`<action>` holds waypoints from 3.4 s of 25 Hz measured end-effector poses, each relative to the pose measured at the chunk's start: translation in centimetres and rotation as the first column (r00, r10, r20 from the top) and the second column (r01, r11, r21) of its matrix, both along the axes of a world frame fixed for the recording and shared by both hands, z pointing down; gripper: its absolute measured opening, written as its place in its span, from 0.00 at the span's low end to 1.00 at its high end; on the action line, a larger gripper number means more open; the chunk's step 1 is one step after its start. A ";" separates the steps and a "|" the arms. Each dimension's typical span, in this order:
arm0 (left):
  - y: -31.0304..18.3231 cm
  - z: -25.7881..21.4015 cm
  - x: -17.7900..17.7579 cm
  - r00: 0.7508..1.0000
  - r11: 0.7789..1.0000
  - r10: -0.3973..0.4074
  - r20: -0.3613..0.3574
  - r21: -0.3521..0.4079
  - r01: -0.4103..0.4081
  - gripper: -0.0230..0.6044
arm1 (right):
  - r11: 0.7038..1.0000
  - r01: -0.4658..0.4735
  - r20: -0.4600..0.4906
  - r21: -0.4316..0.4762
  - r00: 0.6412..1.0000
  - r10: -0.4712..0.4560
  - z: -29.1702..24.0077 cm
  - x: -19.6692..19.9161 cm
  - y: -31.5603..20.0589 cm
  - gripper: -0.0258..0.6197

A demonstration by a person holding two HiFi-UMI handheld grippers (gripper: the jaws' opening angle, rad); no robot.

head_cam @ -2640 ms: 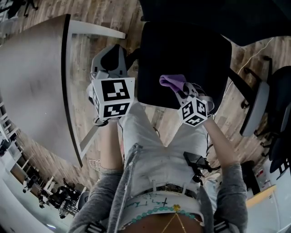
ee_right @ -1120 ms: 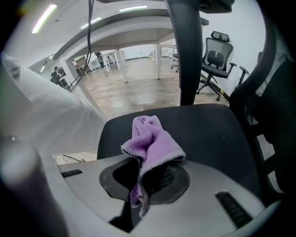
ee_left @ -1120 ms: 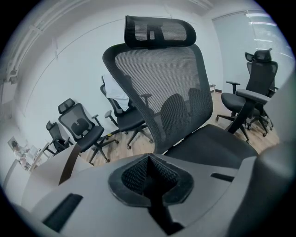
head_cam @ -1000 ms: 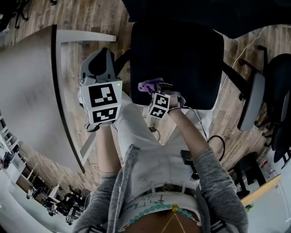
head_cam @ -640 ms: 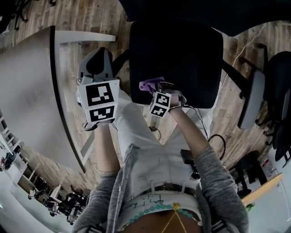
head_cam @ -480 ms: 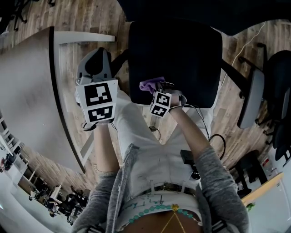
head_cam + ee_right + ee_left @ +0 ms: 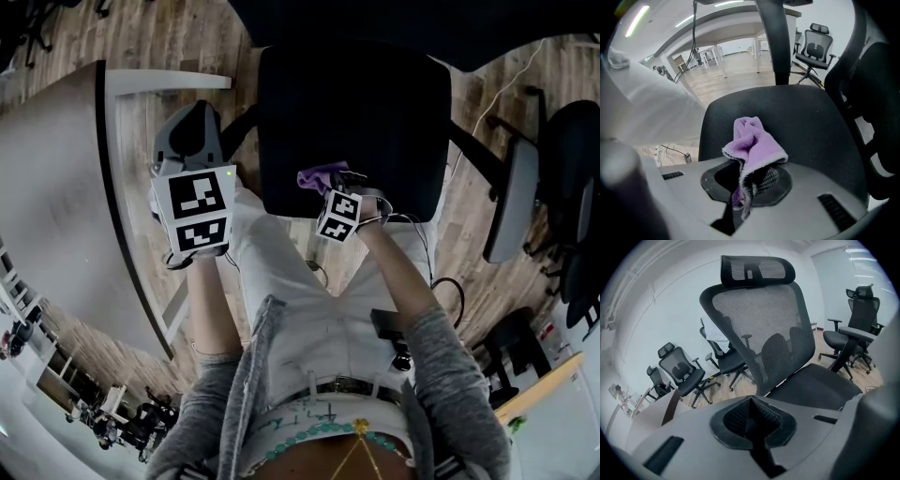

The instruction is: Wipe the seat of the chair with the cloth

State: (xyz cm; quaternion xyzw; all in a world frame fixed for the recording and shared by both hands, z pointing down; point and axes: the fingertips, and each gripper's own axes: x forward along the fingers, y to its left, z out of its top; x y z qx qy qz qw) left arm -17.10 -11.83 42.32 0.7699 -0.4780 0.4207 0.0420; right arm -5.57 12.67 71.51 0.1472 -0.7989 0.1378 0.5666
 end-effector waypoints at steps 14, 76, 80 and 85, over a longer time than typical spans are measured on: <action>0.0 0.4 0.9 0.999 0.999 0.045 0.027 -0.017 -0.044 0.04 | 0.999 -0.026 -0.044 -0.022 0.999 0.025 0.1 3.5 0.9 0.11; 0.6 0.9 1.1 0.995 0.996 0.078 0.054 -0.036 -0.076 0.04 | 0.984 -0.177 -0.240 0.000 0.955 0.172 -1.0 20.5 4.9 0.11; 0.6 0.8 1.3 0.995 0.996 0.078 0.056 -0.038 -0.076 0.04 | 0.981 -0.192 -0.239 0.001 0.953 0.187 -1.3 22.1 5.3 0.11; 0.7 0.8 1.4 0.995 0.997 0.076 0.058 -0.039 -0.074 0.04 | 0.976 -0.217 -0.242 -0.014 0.948 0.207 -1.6 24.0 5.7 0.11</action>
